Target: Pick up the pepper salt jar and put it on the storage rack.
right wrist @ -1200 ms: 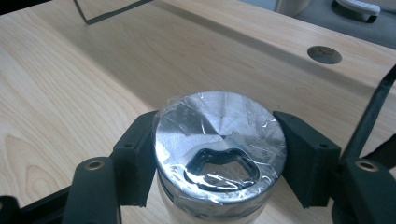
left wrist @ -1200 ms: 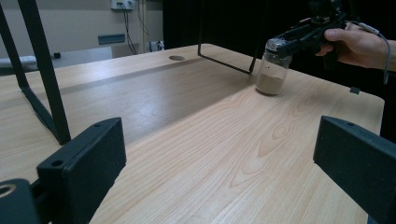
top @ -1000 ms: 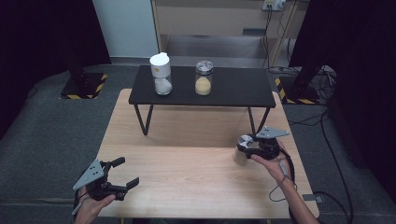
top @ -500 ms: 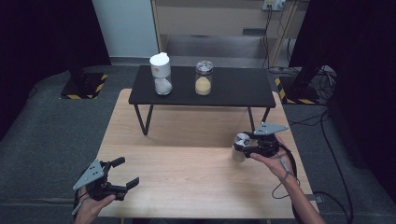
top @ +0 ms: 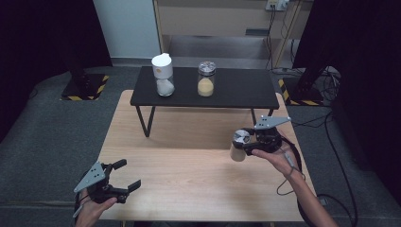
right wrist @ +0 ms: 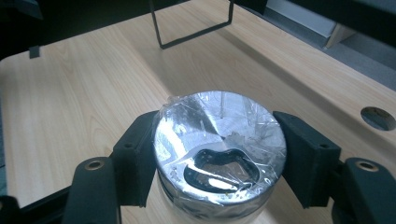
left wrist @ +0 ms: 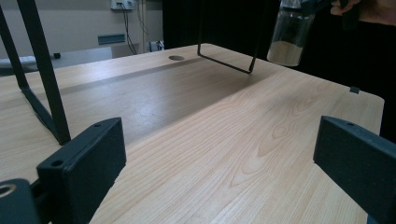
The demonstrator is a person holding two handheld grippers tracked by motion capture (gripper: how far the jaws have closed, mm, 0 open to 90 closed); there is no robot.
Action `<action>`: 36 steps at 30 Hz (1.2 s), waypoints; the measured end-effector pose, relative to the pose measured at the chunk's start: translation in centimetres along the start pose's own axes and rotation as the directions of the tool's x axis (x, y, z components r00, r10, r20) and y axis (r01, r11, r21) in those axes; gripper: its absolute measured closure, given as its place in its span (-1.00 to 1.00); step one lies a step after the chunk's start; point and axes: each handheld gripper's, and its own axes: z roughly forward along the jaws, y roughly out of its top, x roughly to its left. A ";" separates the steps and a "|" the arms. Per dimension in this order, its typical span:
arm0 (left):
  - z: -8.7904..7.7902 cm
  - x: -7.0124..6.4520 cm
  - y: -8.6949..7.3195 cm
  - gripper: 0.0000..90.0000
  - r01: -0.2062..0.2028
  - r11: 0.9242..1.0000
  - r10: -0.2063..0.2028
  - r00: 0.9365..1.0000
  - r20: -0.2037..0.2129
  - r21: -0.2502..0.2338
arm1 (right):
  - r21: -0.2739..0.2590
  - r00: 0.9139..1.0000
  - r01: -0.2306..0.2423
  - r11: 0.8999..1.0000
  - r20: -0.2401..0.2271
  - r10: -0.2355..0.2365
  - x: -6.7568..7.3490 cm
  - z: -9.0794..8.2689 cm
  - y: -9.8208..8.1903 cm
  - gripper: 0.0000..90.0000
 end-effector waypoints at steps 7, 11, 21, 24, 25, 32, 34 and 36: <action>0.0 0.0 0.0 -0.97 0.001 1.000 -0.001 1.000 0.001 0.000 | 0.001 1.000 0.005 1.000 -0.019 -0.005 0.0 -0.5 1.8 -0.21; 0.0 0.0 0.0 -0.97 0.000 1.000 0.000 1.000 0.002 0.000 | 0.006 1.000 0.015 1.000 -0.020 -0.014 0.0 -0.9 2.9 -0.21; 0.0 0.0 0.0 -0.97 0.002 1.000 -0.002 1.000 0.003 0.000 | 0.008 1.000 0.023 1.000 -0.021 -0.022 -0.1 -1.8 5.2 -0.21; 0.0 0.0 0.0 -0.97 0.002 1.000 -0.002 1.000 0.004 -0.001 | 0.011 0.999 0.022 1.000 -0.027 -0.021 -0.2 -2.1 6.0 -0.21; 0.0 0.1 0.0 -0.97 0.003 1.000 -0.003 1.000 0.004 0.000 | 0.013 0.999 0.022 1.000 -0.028 -0.021 -0.3 -2.1 6.3 -0.21; 0.1 0.1 0.0 -0.97 0.005 1.000 -0.005 1.000 0.008 0.000 | 0.014 1.000 0.018 1.000 -0.019 -0.017 -0.5 -2.7 7.9 -0.21; 0.1 0.1 0.0 -0.97 0.005 1.000 -0.005 1.000 0.009 0.001 | 0.012 1.000 0.014 1.000 -0.018 -0.014 -0.7 -2.8 8.3 -0.21; 0.1 0.1 -0.1 -0.97 0.007 1.000 -0.007 1.000 0.010 0.000 | 0.013 1.000 0.014 1.000 -0.015 -0.013 -0.8 -3.0 8.7 -0.21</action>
